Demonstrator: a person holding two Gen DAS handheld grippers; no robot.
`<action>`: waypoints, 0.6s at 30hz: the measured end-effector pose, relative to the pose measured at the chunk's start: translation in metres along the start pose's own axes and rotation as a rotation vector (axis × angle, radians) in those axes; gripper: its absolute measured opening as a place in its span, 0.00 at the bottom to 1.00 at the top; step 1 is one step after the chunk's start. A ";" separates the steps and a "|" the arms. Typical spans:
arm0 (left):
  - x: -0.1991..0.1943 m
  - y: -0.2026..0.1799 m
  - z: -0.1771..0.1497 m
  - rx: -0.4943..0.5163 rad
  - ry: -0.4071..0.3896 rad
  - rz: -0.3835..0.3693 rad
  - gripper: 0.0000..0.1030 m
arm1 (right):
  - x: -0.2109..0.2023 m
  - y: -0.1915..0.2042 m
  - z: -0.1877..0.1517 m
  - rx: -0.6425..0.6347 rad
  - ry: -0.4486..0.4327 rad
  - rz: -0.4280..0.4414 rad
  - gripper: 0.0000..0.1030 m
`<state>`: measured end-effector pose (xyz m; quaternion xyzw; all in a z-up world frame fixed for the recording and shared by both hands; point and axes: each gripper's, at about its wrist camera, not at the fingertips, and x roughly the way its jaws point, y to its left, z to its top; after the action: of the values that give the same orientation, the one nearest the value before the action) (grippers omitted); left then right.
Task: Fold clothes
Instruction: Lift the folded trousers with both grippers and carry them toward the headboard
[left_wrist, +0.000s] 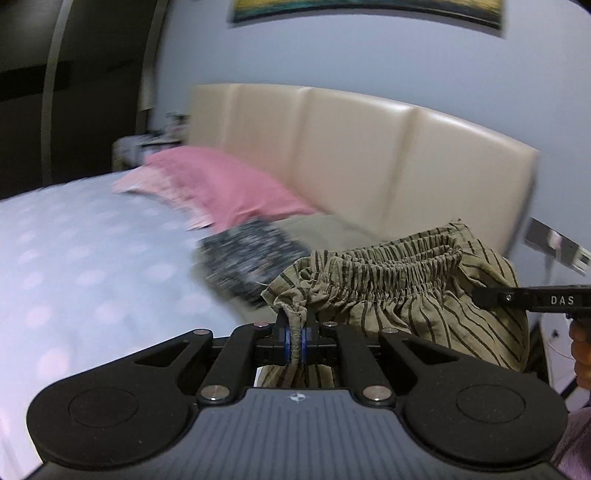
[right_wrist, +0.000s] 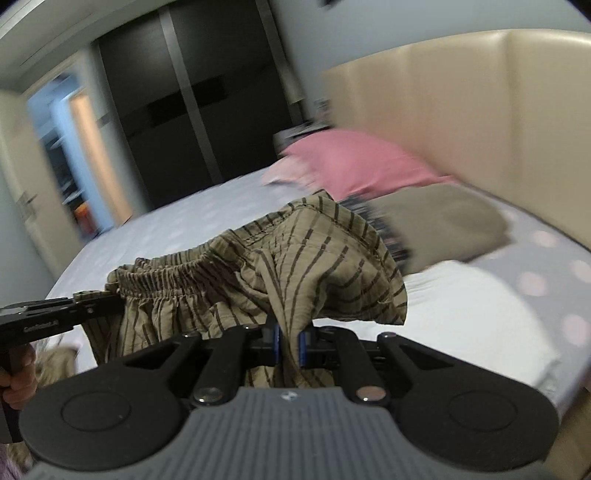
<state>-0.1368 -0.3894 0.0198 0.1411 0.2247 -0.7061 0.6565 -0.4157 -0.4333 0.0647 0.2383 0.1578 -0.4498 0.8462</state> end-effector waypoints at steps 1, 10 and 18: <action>0.012 -0.008 0.007 0.022 0.004 -0.018 0.03 | -0.005 -0.007 0.001 0.019 -0.019 -0.032 0.10; 0.122 -0.075 0.066 0.222 0.038 -0.176 0.03 | -0.018 -0.056 -0.008 0.228 -0.155 -0.297 0.10; 0.214 -0.117 0.076 0.372 0.122 -0.238 0.03 | 0.016 -0.092 -0.028 0.369 -0.154 -0.466 0.10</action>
<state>-0.2663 -0.6078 -0.0055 0.2749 0.1450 -0.7981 0.5161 -0.4853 -0.4737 0.0095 0.3106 0.0595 -0.6697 0.6720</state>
